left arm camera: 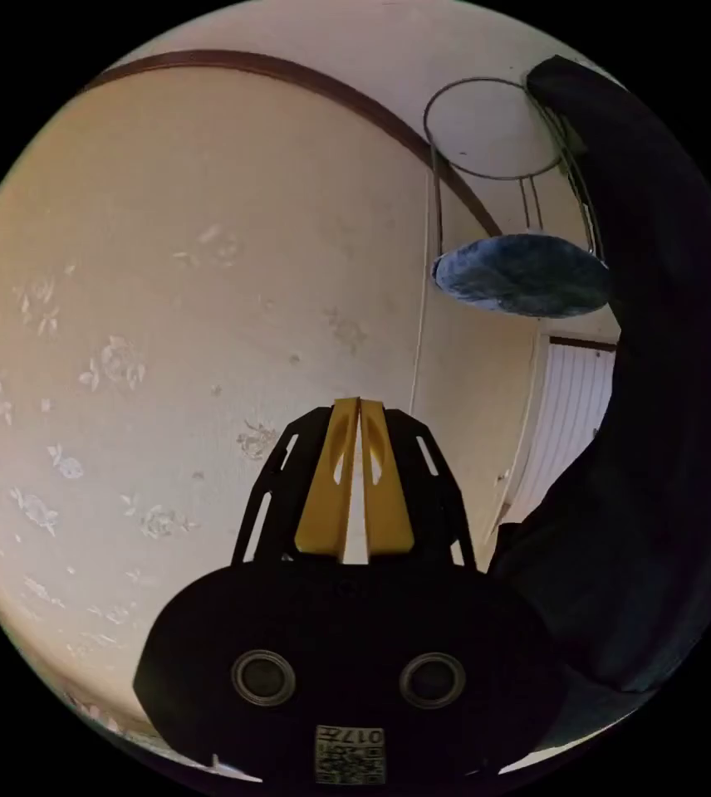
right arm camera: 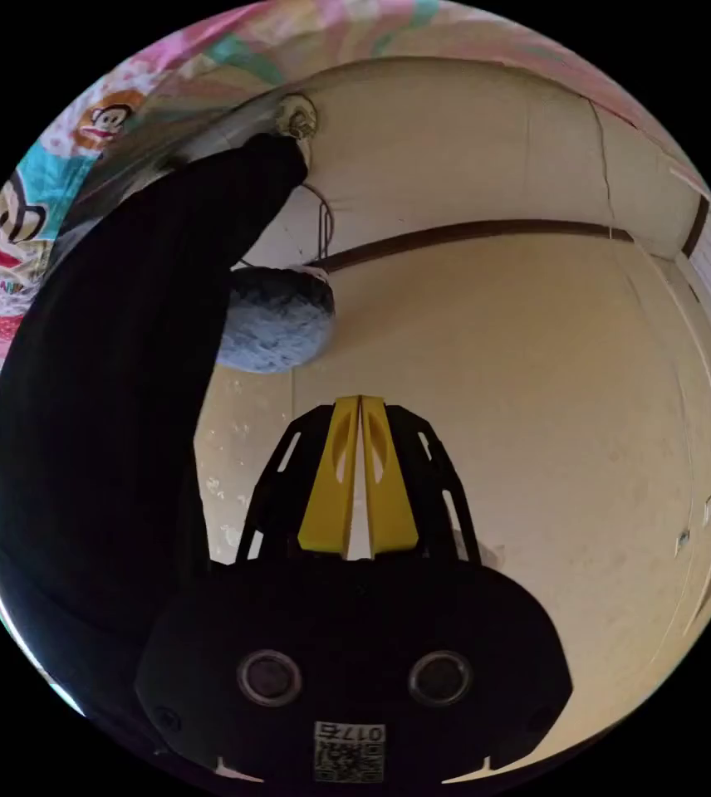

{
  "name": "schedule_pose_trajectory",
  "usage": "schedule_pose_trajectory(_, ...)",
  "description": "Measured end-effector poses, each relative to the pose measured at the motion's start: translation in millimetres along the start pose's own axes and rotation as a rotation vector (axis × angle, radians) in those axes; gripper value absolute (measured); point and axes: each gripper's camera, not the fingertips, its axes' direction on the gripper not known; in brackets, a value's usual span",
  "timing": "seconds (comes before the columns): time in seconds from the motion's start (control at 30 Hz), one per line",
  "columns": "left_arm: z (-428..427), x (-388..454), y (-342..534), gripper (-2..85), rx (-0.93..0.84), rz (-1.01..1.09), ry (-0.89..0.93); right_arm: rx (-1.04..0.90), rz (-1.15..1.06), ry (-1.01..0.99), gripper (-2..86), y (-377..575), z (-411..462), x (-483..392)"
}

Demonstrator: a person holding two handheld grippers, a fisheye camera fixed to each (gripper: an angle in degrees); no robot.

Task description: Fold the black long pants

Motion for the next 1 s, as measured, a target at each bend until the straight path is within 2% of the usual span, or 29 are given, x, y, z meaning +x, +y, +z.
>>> schedule_pose_trajectory(0.1, -27.0, -0.6, 11.8, -0.6, 0.179, -0.021, 0.183, 0.016, 0.072, 0.044, 0.5, 45.6, 33.8, 11.3)
schedule_pose_trajectory(0.17, -56.1, 26.1, 10.7, -0.6, 0.230, -0.011, 0.191, 0.064, 0.092, 0.082, 0.4, 57.6, 35.3, 0.4)
schedule_pose_trajectory(0.27, -123.5, 128.2, 7.2, -0.6, 0.296, 0.122, -0.046, 0.268, 0.074, 0.031, 0.4, 65.8, 0.5, -27.2)
schedule_pose_trajectory(0.33, -172.2, 251.7, 31.8, -0.6, 0.423, 0.385, -0.337, 0.383, 0.116, 0.017, 0.3, 69.7, -30.8, -37.0)
schedule_pose_trajectory(0.37, -179.1, 283.0, 42.5, -0.6, 0.454, 0.451, -0.419, 0.449, 0.138, 0.024, 0.3, 73.6, -52.5, -43.2)
schedule_pose_trajectory(0.43, -187.3, 389.9, 91.8, -0.6, 0.572, 0.623, -0.723, 0.585, 0.101, 0.058, 0.3, 86.0, -86.2, -55.0)
schedule_pose_trajectory(0.53, -177.5, 480.8, 154.2, -0.6, 0.748, 0.719, -0.897, 0.782, 0.071, 0.171, 0.4, 105.0, -127.9, -58.3)
schedule_pose_trajectory(0.57, -173.8, 493.6, 165.5, -0.6, 0.783, 0.740, -0.891, 0.830, 0.066, 0.197, 0.4, 107.5, -139.1, -51.8)
schedule_pose_trajectory(0.67, -145.3, 528.0, 202.6, -0.6, 0.908, 0.834, -0.711, 0.887, 0.064, 0.163, 0.5, 105.8, -156.1, -17.8)
schedule_pose_trajectory(0.73, -110.7, 521.5, 201.5, -0.6, 0.975, 0.814, -0.480, 0.927, 0.062, 0.072, 0.7, 103.0, -162.1, 13.9)
schedule_pose_trajectory(0.8, -75.1, 503.5, 190.0, -0.6, 1.037, 0.754, -0.339, 0.964, 0.030, -0.112, 1.1, 93.3, -168.7, 62.0)
schedule_pose_trajectory(0.9, -33.1, 490.3, 178.2, -0.6, 1.102, 0.682, -0.319, 0.975, 0.073, -0.269, 2.4, 77.5, -177.4, 124.7)
schedule_pose_trajectory(1.0, -16.7, 483.5, 192.7, -0.6, 1.254, 0.575, -0.326, 1.016, 0.072, -0.377, 5.6, 66.6, -198.4, 181.9)
